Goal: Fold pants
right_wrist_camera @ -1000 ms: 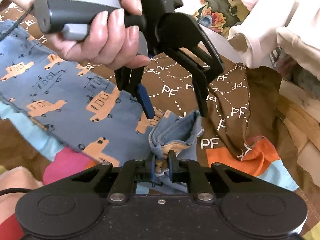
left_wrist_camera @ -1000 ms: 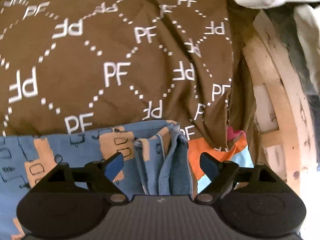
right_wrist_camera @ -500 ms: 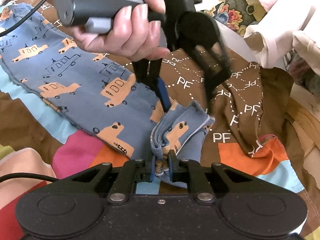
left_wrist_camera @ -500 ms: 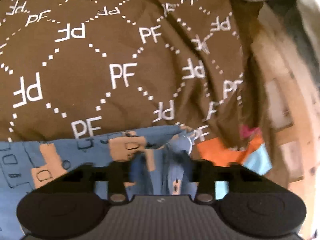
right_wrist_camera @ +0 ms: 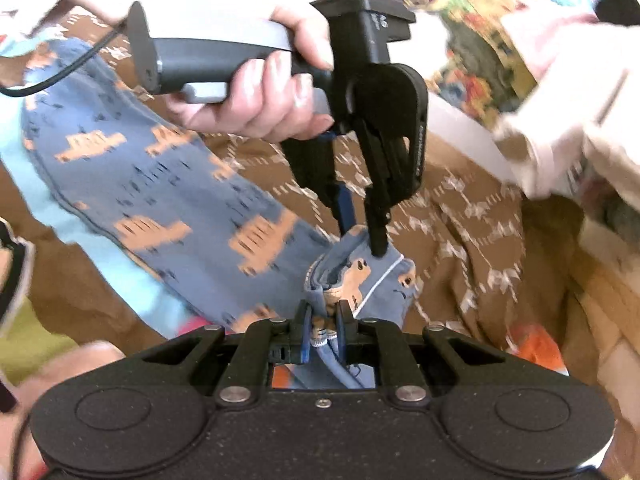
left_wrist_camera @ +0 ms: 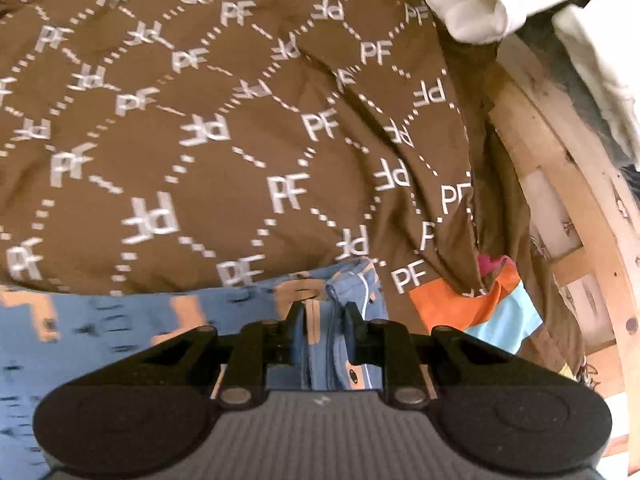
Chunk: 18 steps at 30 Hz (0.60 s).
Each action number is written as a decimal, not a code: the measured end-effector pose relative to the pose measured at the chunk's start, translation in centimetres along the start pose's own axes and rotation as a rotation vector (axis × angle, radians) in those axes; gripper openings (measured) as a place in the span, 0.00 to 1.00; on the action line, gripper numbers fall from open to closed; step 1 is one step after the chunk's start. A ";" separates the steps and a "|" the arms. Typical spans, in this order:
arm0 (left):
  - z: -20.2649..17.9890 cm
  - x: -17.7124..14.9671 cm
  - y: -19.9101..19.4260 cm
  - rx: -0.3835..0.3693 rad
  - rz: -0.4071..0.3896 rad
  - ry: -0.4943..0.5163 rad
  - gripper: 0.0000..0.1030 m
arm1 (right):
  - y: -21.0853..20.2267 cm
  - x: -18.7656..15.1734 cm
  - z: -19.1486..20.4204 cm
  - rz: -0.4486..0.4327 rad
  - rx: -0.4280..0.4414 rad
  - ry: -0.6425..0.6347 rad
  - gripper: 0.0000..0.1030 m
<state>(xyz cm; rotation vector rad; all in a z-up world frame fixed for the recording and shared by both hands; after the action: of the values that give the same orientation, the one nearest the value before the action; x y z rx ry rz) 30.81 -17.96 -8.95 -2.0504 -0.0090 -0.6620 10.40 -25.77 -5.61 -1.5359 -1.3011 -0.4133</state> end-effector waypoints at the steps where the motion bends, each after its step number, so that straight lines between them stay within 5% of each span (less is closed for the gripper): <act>1: 0.5 -0.1 -0.6 0.004 -0.005 -0.001 0.22 | -0.1 0.6 0.6 -0.013 0.020 -0.003 0.11; 4: 2.2 0.3 -1.6 0.028 -0.015 -0.022 0.22 | 0.0 2.0 2.4 -0.035 0.084 -0.012 0.03; 11: 8.1 -1.3 -2.3 0.078 0.007 -0.116 0.22 | 1.0 3.6 7.0 -0.035 0.189 -0.059 0.03; 13: 9.4 -1.8 -1.9 0.085 0.022 -0.137 0.22 | 1.4 3.4 7.7 -0.019 0.175 -0.075 0.17; 18: 10.7 -1.8 -0.7 0.070 0.032 -0.168 0.22 | 3.2 2.8 7.0 0.035 0.160 -0.054 0.29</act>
<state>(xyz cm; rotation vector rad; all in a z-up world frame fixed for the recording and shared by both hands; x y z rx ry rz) 33.84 -8.61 -13.55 -2.0289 -0.0948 -0.4620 11.84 -18.00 -7.76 -1.4417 -1.3148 -0.2415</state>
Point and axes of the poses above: each gripper's, at about its wrist camera, not at the fingertips, and y roughly the way its jaws point, z to its left, x to its top, the point moved 8 cm from there along y, roughly the way its jaws point, and after that the axes turned 3 degrees about x, right-handed, at the moved point
